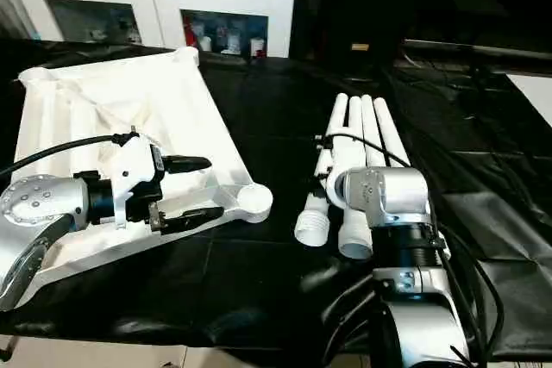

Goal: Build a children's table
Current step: Pick table leg

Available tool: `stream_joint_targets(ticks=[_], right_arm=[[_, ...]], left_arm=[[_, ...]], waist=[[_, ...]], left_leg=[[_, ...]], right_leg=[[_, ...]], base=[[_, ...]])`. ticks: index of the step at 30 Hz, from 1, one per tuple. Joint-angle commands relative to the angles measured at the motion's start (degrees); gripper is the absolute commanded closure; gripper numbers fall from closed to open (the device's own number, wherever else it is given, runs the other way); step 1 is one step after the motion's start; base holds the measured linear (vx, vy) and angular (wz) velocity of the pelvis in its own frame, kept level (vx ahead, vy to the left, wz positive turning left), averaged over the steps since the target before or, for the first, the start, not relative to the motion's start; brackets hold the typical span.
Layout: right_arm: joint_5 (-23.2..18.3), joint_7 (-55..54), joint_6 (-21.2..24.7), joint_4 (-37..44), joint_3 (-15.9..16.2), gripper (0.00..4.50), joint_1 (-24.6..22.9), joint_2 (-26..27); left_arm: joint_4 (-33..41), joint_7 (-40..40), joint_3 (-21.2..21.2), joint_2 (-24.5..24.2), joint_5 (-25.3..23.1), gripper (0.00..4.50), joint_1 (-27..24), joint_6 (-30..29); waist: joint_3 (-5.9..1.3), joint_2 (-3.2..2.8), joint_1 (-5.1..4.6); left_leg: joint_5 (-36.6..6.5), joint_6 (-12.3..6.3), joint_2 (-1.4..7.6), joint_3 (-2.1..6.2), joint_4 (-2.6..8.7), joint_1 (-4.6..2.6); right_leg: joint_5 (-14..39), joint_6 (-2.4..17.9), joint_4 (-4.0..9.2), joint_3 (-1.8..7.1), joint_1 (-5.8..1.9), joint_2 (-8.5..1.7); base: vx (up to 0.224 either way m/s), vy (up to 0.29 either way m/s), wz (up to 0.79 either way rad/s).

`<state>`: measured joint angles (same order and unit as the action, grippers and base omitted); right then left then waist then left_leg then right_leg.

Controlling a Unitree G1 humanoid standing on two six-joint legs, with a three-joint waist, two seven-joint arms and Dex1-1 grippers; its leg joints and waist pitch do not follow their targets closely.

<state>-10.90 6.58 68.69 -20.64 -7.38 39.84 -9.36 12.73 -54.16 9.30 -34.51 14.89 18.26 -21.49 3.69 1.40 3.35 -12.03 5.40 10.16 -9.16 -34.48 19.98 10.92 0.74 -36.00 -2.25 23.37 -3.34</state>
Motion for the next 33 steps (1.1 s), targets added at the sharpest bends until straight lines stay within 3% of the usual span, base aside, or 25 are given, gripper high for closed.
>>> stream_joint_targets(ticks=[1, 10, 17, 18, 19, 21, 22, 23, 24, 25, 27, 28, 29, 30, 31, 33], right_arm=[[0.31, 0.12, -0.08, -2.1, 0.25, 1.91, 0.68, -0.49], [0.28, -0.4, -0.91, -5.87, -1.14, 2.52, 0.9, -0.2], [-1.93, -2.65, -4.6, -4.91, -6.8, 2.65, 3.35, 0.91], [-2.43, -2.8, -4.96, -4.65, -7.61, 2.65, 3.66, 1.12], [-3.41, -2.24, -5.63, -3.91, -8.45, 2.65, 4.17, 1.32], [-3.74, -1.82, -6.12, -3.54, -8.61, 2.65, 4.33, 1.38], [-5.68, -1.05, -8.21, -1.63, -10.52, 2.65, 4.56, 2.39], [-6.07, -0.85, -8.73, -1.23, -10.88, 2.65, 4.59, 2.58], [-7.49, 0.24, -11.32, 0.24, -11.92, 2.65, 4.46, 3.26], [-9.9, 3.82, -17.39, 2.97, -12.81, 2.66, 3.74, 4.2], [-9.9, 3.82, -17.39, 2.97, -12.81, 2.66, 3.74, 4.2], [-10.5, 7.68, -21.03, 5.25, -11.55, 2.66, 2.82, 4.0], [-12.92, 12.35, -22.05, 8.15, -11.2, 2.66, 1.89, 3.76], [-13.44, 13.27, -22.11, 8.68, -11.16, 2.66, 1.7, 3.7], [-16.18, 17.17, -21.77, 10.88, -11.44, 2.66, 0.78, 3.57], [-16.93, 18.3, -21.89, 11.39, -11.52, 2.66, 0.46, 3.57]], left_arm=[[1.27, 0.17, 0.61, 0.17, -0.05, 0.0, 0.1, -0.6], [1.99, -0.17, 0.91, 0.13, 0.8, 0.0, 0.26, -2.17], [-0.99, 4.38, -2.12, 2.0, 0.1, 0.0, 3.32, -2.71], [-1.82, 5.53, -2.76, 2.54, 0.03, 0.0, 3.98, -3.02], [-3.68, 8.05, -4.2, 3.78, -0.1, 0.0, 5.57, -3.32], [-4.38, 9.12, -4.79, 4.27, -0.12, 0.0, 6.22, -3.5], [-5.95, 11.75, -6.52, 5.71, 0.4, 0.0, 7.94, -4.09], [-6.26, 12.3, -6.87, 6.02, 0.53, 0.0, 8.28, -4.27], [-6.9, 13.98, -8.02, 7.06, 1.14, 0.0, 9.22, -4.83], [-7.85, 16.98, -9.91, 8.99, 2.02, 0.0, 10.63, -5.6], [-7.85, 16.98, -9.91, 8.99, 2.02, 0.0, 10.63, -5.6], [-8.93, 20.79, -11.36, 10.75, 1.7, 0.0, 12.08, -6.61], [-10.39, 28.82, -12.35, 13.95, -1.05, 0.0, 14.84, -11.39], [-10.6, 30.28, -12.4, 14.49, -1.69, 0.0, 15.35, -12.54], [-10.93, 34.14, -12.51, 16.9, -2.7, 0.0, 17.05, -14.62], [-10.91, 34.49, -12.75, 17.7, -2.1, 0.0, 17.33, -14.02]], waist=[[-4.02, 0.11, 0.15], [-4.02, 0.18, 0.25], [-4.07, 0.27, 0.38], [-4.12, -0.23, 0.54], [-4.14, 0.1, 0.36], [-4.11, 0.16, 0.33], [-4.18, -0.23, 0.42], [-4.21, -0.09, 0.33], [-4.34, 0.02, 0.43], [-4.43, 0.06, 0.46], [-4.54, 0.08, 0.49], [-4.54, -0.1, 0.52], [-4.53, -0.21, 0.5], [-4.55, -0.21, 0.68], [-4.52, 0.08, 0.93], [-4.5, 0.16, 1.33]], left_leg=[[-2.08, 2.12, 1.69, -0.19, 3.99, 0.22], [-2.74, 2.3, 1.73, -0.18, 3.99, 0.15], [-3.31, 2.6, 1.64, -0.26, 3.93, 0.13], [-3.38, 2.73, 1.63, -0.2, 3.92, 0.05], [-3.78, 2.77, 1.55, -0.14, 3.94, 0.1], [-3.82, 2.73, 1.55, -0.11, 3.93, 0.19], [-3.43, 2.76, 1.59, -0.02, 3.89, 0.22], [-3.33, 2.65, 1.58, -0.15, 3.81, 0.19], [-2.9, 2.28, 1.58, -0.12, 3.74, 0.24], [-2.33, 1.83, 1.62, -0.12, 3.68, 0.39], [-1.03, 0.82, 1.67, 0.01, 3.62, 0.54], [-0.85, 0.35, 1.68, -0.09, 3.49, 0.42], [-1.18, 0.03, 1.71, -0.22, 3.37, 0.33], [-1.57, -0.31, 1.81, -0.31, 3.27, 0.07], [-1.27, -1.37, 1.77, -0.19, 3.35, 0.15], [-0.81, -2.21, 1.81, -0.02, 3.38, 0.43]], right_leg=[[4.57, 10.81, 3.21, 2.69, -3.57, -3.6], [5.36, 10.63, 3.23, 2.66, -3.51, -3.59], [6.12, 10.29, 3.35, 2.66, -3.49, -3.51], [6.04, 10.21, 3.28, 2.64, -3.43, -3.59], [6.27, 10.04, 3.37, 2.55, -3.6, -3.51], [6.35, 9.88, 3.35, 2.57, -3.65, -3.5], [5.96, 9.7, 3.27, 2.55, -3.68, -3.6], [5.37, 9.67, 3.32, 2.59, -3.59, -3.51], [4.11, 9.98, 3.17, 2.6, -3.78, -3.59], [2.82, 10.33, 3.04, 2.56, -3.86, -3.64], [0.42, 11.13, 2.86, 2.45, -4.03, -3.63], [-0.4, 11.61, 2.72, 2.42, -3.84, -3.49], [-1.3, 11.97, 2.83, 2.44, -3.93, -3.37], [-1.97, 12.15, 2.84, 2.52, -3.83, -3.32], [-2.57, 12.39, 2.86, 2.51, -4.05, -3.37], [-1.14, 12.83, 3.05, 2.4, -4.18, -3.72]], base=[[0.0, 0.0, 0.0], [0.0, 0.0, 0.0], [0.0, 0.0, 0.0], [0.0, 0.0, 0.0], [0.0, 0.0, 0.0], [0.0, 0.0, 0.0], [0.0, 0.0, 0.0], [0.0, 0.0, 0.0], [0.0, 0.0, 0.0], [0.0, 0.0, 0.0], [0.0, 0.0, 0.0], [0.0, 0.0, 0.0], [0.0, 0.0, 0.0], [0.0, 0.0, 0.0], [0.0, 0.0, 0.0], [0.0, 0.0, 0.0]])
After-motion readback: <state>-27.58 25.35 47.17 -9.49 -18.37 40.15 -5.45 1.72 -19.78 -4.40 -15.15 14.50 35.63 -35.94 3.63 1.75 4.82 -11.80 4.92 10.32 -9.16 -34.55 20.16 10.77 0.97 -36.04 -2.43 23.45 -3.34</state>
